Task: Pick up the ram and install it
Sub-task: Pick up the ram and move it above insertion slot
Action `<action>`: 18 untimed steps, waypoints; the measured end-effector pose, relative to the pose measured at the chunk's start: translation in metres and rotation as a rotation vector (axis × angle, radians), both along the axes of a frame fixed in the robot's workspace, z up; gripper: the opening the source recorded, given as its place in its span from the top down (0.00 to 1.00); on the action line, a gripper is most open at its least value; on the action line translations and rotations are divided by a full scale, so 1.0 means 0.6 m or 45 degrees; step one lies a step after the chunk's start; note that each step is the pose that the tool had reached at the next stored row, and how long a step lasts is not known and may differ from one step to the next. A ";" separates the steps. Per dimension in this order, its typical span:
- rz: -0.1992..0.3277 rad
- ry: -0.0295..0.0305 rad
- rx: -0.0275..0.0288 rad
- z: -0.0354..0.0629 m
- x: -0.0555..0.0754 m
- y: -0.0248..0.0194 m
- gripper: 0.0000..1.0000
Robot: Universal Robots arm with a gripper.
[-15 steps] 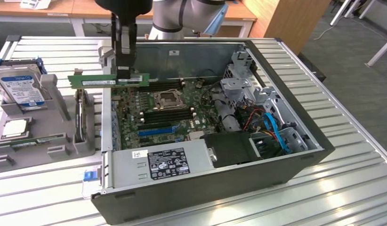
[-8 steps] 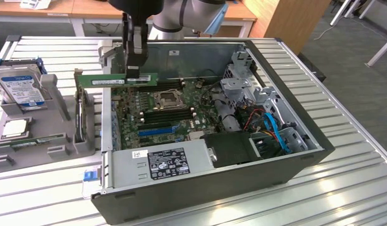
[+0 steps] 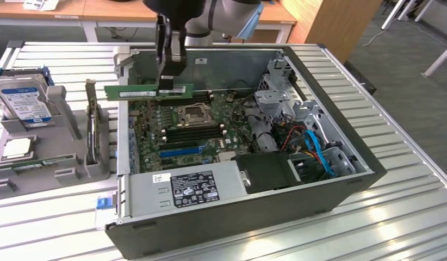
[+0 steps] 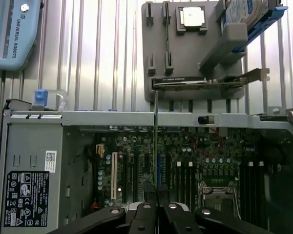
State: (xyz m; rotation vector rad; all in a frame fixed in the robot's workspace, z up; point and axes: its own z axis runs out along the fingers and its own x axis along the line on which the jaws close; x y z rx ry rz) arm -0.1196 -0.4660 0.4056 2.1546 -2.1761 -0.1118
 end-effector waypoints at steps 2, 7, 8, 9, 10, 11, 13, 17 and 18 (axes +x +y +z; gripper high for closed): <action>0.000 0.0009 0.0000 0.000 0.008 0.0000 0.88; 0.000 0.0032 0.0000 0.000 0.029 0.0000 0.88; 0.000 0.0036 0.0000 0.000 0.033 0.0000 0.88; 0.000 0.0040 0.0000 0.000 0.037 0.0000 0.88; 0.000 0.0045 0.0000 0.000 0.041 0.0000 0.88; 0.000 0.0049 0.0001 0.000 0.045 0.0000 0.88; 0.000 0.0060 0.0001 0.000 0.054 0.0000 0.88; 0.000 0.0081 0.0001 0.000 0.071 0.0000 0.88; 0.000 0.0085 0.0001 0.000 0.075 0.0000 0.88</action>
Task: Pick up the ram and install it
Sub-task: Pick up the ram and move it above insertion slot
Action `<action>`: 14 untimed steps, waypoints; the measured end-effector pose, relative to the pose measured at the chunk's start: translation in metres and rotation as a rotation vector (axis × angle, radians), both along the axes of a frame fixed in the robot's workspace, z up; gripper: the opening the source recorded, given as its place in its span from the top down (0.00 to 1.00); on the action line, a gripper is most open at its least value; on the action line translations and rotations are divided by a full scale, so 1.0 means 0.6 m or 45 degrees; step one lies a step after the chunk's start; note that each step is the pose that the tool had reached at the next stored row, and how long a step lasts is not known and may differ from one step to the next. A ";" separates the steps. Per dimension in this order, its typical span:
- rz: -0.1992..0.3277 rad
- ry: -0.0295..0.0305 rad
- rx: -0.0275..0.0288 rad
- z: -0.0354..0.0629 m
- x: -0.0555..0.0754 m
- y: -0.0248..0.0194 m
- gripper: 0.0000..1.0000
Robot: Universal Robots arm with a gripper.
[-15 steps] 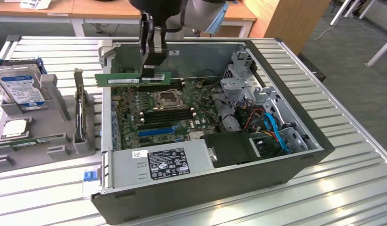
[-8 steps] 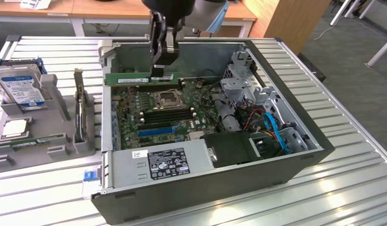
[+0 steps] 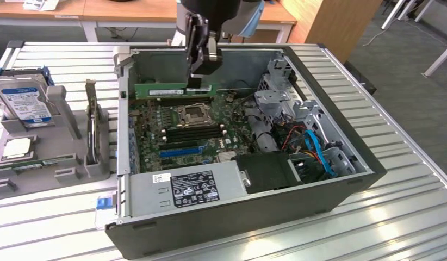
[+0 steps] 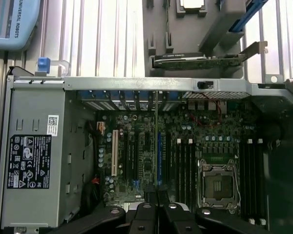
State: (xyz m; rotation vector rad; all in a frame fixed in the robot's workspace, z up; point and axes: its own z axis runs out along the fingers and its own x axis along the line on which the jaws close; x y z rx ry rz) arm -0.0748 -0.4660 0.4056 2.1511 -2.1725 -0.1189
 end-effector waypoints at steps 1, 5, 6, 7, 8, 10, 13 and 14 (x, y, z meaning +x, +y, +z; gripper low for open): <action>0.000 0.0005 0.0000 0.000 0.004 0.0000 0.88; 0.000 0.0026 -0.0001 0.000 0.020 0.0000 0.88; 0.000 0.0031 0.0000 0.000 0.024 0.0000 0.88; 0.000 0.0037 0.0000 0.000 0.028 0.0000 0.88; 0.000 0.0042 0.0000 0.000 0.032 0.0000 0.88; 0.000 0.0049 -0.0001 0.000 0.040 0.0000 0.88; 0.000 0.0058 0.0000 0.000 0.051 -0.0001 0.88; 0.000 0.0059 0.0000 0.000 0.054 0.0000 0.88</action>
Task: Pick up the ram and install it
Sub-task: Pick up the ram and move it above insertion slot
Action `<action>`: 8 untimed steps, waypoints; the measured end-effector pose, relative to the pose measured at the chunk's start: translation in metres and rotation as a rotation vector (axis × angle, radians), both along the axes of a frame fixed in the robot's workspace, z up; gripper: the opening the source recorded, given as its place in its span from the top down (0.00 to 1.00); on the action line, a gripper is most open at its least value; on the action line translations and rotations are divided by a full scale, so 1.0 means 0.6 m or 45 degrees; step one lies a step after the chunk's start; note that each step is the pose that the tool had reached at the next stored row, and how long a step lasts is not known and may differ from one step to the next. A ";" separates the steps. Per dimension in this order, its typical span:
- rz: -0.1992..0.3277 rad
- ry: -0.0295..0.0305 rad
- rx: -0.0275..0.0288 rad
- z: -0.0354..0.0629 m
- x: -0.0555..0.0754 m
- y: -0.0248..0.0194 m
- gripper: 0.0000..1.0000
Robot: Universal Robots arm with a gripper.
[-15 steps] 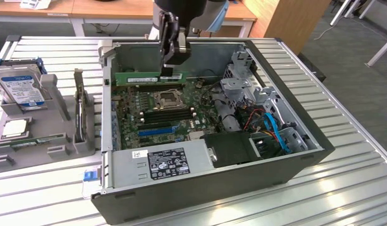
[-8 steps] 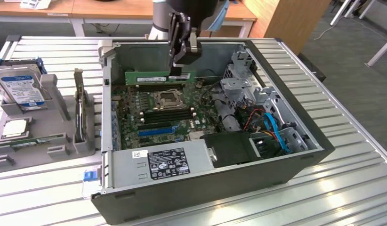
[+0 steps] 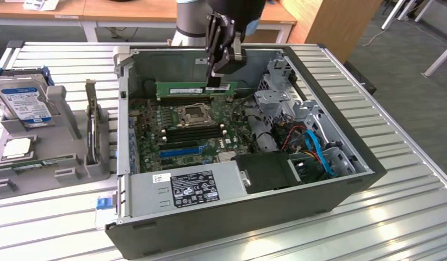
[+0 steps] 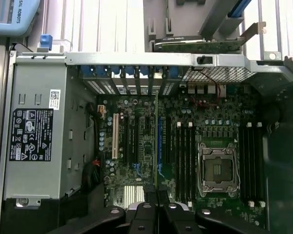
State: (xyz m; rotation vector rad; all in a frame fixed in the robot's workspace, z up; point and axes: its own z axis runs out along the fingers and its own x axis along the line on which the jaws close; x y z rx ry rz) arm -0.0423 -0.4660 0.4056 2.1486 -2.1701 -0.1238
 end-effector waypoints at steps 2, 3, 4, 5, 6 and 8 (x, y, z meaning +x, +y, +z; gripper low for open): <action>0.000 0.0001 -0.0001 0.000 0.003 0.0000 0.88; 0.000 0.0001 0.0000 0.000 0.003 0.0001 0.88; 0.000 0.0001 -0.0001 0.000 0.003 0.0001 0.88; 0.000 0.0001 0.0000 0.000 0.003 0.0001 0.88; 0.000 0.0001 0.0000 0.000 0.003 0.0001 0.88; 0.000 -0.0001 0.0000 0.000 0.003 0.0001 0.88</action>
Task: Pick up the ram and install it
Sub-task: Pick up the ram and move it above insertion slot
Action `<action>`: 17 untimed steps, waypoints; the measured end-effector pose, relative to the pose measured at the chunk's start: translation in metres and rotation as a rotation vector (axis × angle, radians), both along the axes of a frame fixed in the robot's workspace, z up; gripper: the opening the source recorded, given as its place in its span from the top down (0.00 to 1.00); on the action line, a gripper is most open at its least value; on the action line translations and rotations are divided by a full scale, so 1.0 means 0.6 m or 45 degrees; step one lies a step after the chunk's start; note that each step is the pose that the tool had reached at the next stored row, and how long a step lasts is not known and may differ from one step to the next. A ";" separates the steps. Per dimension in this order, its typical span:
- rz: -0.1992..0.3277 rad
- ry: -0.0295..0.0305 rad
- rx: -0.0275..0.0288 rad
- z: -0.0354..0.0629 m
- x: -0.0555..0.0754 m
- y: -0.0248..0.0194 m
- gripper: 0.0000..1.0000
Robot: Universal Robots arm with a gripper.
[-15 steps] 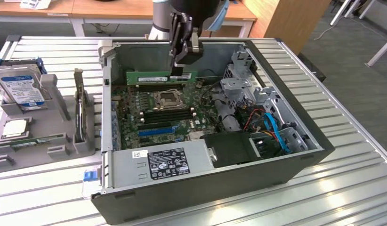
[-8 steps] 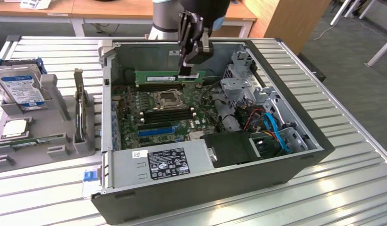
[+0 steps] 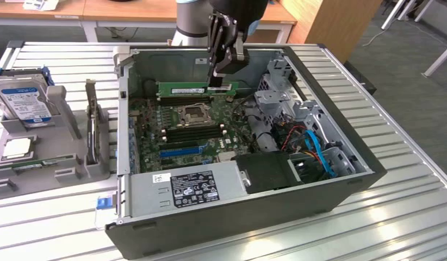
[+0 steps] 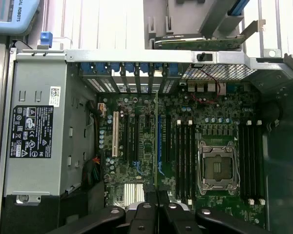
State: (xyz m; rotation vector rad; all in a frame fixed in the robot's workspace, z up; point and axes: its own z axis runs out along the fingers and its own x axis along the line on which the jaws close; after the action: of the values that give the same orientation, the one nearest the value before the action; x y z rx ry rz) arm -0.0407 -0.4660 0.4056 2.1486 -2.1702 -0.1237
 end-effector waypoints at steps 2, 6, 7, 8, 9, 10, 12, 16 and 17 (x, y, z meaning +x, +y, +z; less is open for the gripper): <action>0.000 -0.0068 0.0003 0.000 0.000 0.0000 0.88; 0.006 -0.0357 0.0002 0.000 0.000 0.0000 0.88; 0.007 -0.0406 0.0003 0.000 0.000 0.0000 0.88; 0.008 -0.0439 0.0002 0.000 0.000 0.0000 0.88; 0.008 -0.0465 0.0001 0.000 0.000 0.0000 0.88; 0.009 -0.0483 0.0001 0.000 0.000 0.0000 0.88; 0.009 -0.0486 0.0002 0.000 0.000 0.0000 0.88; 0.009 -0.0488 0.0002 0.000 0.000 0.0000 0.88; 0.009 -0.0487 0.0010 0.000 0.000 0.0003 0.88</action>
State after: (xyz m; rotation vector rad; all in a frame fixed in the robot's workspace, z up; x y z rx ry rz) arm -0.0409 -0.4658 0.4056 2.1763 -2.1832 -0.0837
